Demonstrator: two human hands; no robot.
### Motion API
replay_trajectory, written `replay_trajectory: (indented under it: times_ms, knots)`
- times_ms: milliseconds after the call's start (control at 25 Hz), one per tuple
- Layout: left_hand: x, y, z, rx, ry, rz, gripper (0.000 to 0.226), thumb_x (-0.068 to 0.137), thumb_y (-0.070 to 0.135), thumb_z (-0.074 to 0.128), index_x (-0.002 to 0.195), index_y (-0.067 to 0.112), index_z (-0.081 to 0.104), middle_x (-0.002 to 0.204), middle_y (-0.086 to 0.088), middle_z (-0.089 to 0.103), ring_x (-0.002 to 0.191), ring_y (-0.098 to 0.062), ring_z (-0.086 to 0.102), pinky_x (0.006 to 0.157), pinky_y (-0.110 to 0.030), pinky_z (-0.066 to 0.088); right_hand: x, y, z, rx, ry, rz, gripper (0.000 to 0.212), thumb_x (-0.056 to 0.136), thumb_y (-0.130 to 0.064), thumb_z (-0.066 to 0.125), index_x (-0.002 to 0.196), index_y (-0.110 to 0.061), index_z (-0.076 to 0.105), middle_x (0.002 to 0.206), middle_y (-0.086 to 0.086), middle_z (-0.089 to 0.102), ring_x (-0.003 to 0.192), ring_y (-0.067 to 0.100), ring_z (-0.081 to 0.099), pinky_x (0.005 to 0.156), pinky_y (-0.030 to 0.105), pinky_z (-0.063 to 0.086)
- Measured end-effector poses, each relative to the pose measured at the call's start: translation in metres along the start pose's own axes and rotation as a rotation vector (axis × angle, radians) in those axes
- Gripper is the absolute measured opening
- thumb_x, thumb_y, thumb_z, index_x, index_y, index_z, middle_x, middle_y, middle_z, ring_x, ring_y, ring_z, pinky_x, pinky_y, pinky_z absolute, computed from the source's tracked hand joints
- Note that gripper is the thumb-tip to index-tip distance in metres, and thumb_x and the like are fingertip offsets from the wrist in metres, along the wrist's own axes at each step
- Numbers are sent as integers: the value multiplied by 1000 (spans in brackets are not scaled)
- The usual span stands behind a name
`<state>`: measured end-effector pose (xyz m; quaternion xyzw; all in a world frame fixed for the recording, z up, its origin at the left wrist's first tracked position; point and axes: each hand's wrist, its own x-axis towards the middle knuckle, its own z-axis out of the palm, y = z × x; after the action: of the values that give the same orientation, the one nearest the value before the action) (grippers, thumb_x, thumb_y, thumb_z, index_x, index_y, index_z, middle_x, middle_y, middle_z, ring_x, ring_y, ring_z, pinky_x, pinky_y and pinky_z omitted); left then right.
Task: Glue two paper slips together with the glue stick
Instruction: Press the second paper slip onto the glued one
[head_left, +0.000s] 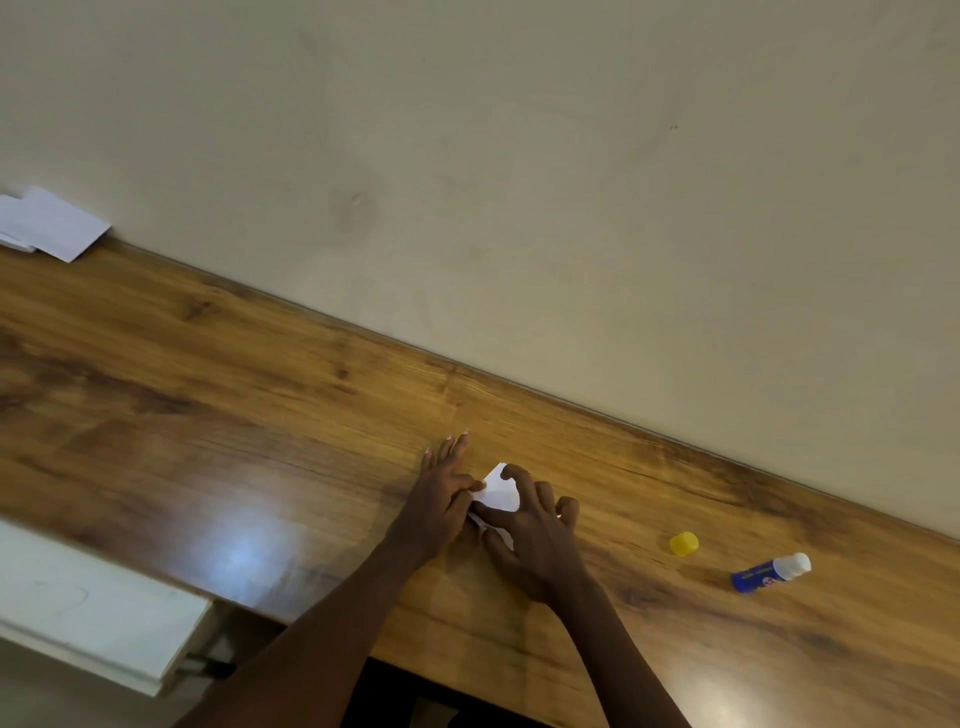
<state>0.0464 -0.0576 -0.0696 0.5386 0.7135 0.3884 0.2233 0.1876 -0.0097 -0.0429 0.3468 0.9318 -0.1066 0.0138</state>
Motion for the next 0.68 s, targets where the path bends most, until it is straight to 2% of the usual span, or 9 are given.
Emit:
replay_trajectory:
  times_ms: [280, 520, 680]
  knots:
    - [1, -2, 1, 8, 13, 0, 29, 91, 3, 38, 102, 2, 65, 152, -15, 14, 143, -25, 8, 113, -30, -4, 22, 28, -9, 16, 31, 107, 34, 87, -36, 39, 117, -46, 50, 141, 0, 23, 121, 21, 27, 85, 37, 16]
    - [1, -4, 2, 52, 6, 9, 23, 83, 10, 53, 101, 6, 65, 153, -11, 13, 142, -24, 7, 111, -31, -4, 22, 39, -6, 51, 15, 209, 37, 87, -38, 41, 123, -44, 45, 143, 2, 21, 126, 21, 25, 97, 43, 21]
    - [1, -3, 3, 74, 13, 3, 24, 81, 15, 56, 103, 8, 65, 153, -8, 13, 143, -22, 7, 110, -29, -5, 0, 49, -9, 7, -13, 207, 39, 85, -43, 40, 124, -41, 45, 144, 0, 21, 126, 20, 23, 96, 40, 20]
